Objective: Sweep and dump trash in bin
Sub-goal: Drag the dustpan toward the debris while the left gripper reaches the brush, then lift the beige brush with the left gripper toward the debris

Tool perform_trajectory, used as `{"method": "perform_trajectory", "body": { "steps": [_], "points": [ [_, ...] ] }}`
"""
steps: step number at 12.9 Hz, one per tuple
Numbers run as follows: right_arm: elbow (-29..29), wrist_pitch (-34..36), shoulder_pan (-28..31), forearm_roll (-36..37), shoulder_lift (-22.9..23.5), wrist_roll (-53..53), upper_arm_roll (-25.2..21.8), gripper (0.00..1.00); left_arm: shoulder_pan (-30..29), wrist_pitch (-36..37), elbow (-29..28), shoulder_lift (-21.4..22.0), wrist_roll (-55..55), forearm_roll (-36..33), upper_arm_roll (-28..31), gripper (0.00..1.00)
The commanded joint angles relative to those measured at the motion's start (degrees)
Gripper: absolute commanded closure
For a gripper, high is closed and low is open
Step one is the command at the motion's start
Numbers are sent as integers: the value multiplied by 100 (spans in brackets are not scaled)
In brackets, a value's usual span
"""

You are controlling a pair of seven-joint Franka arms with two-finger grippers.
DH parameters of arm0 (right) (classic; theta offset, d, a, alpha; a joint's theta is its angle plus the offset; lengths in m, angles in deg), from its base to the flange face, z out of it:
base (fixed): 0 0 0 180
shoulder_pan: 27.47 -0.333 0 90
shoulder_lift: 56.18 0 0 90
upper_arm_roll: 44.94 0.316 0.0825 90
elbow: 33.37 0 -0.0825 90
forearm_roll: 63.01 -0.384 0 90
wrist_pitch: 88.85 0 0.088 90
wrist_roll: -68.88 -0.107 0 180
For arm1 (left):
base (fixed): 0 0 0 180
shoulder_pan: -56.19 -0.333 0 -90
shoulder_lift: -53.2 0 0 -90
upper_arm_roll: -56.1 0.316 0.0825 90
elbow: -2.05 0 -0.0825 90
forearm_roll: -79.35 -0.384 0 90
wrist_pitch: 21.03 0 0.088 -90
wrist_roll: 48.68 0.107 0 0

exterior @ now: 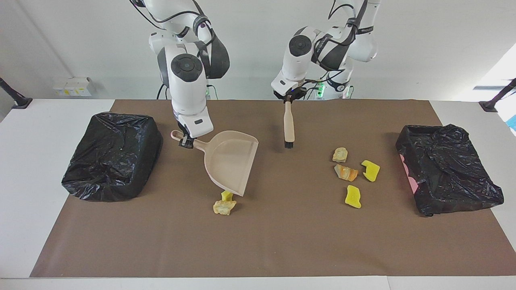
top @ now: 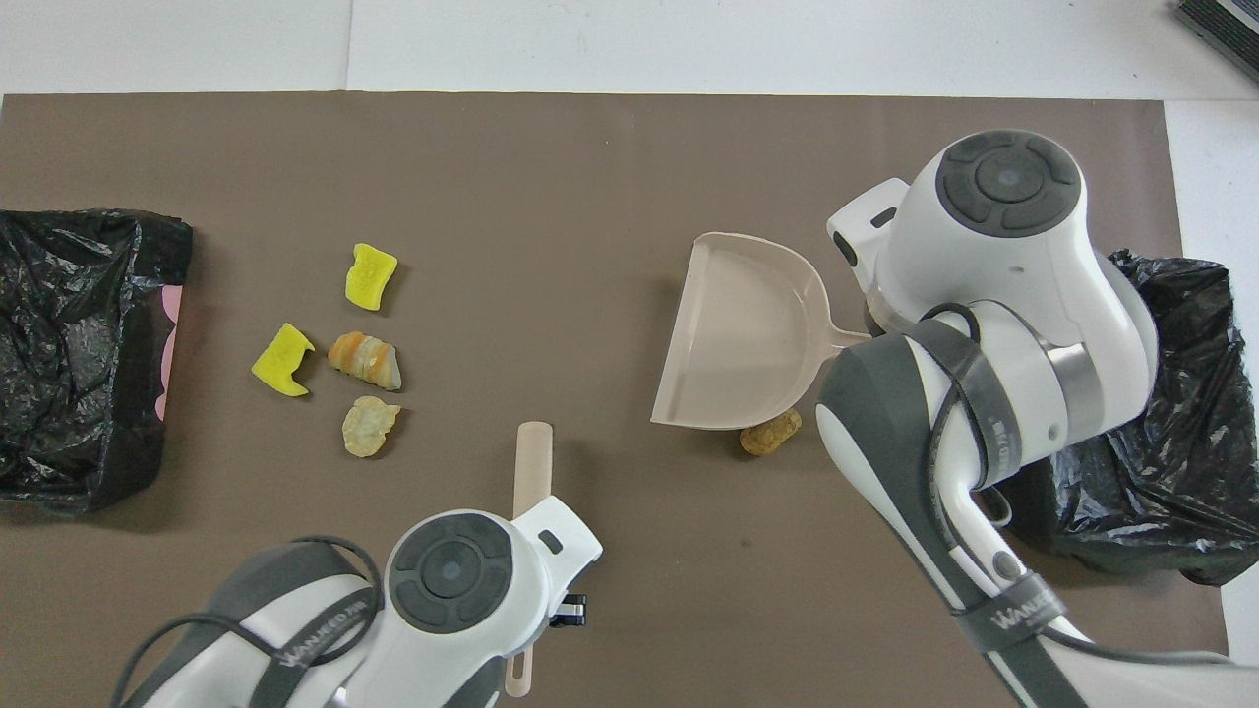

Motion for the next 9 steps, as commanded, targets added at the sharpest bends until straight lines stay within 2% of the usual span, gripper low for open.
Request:
{"method": "perform_trajectory", "body": {
  "steps": [1,2,5,9],
  "points": [
    [-92,-363,-204,120,123,-75,36,100,-994,877,417,288,757,-99,-13,100],
    [-83,-460,-222,120,167,-93,36,100,-1302,1098,567,236,1073,-309,-21,100],
    [-48,-785,-501,120,404,-155,36,100,-2190,942,717,78,1943,-723,-21,100],
    [-57,-1120,-766,444,791,-568,36,100,-3535,442,709,-151,3412,-829,-13,100]
  ]
}}
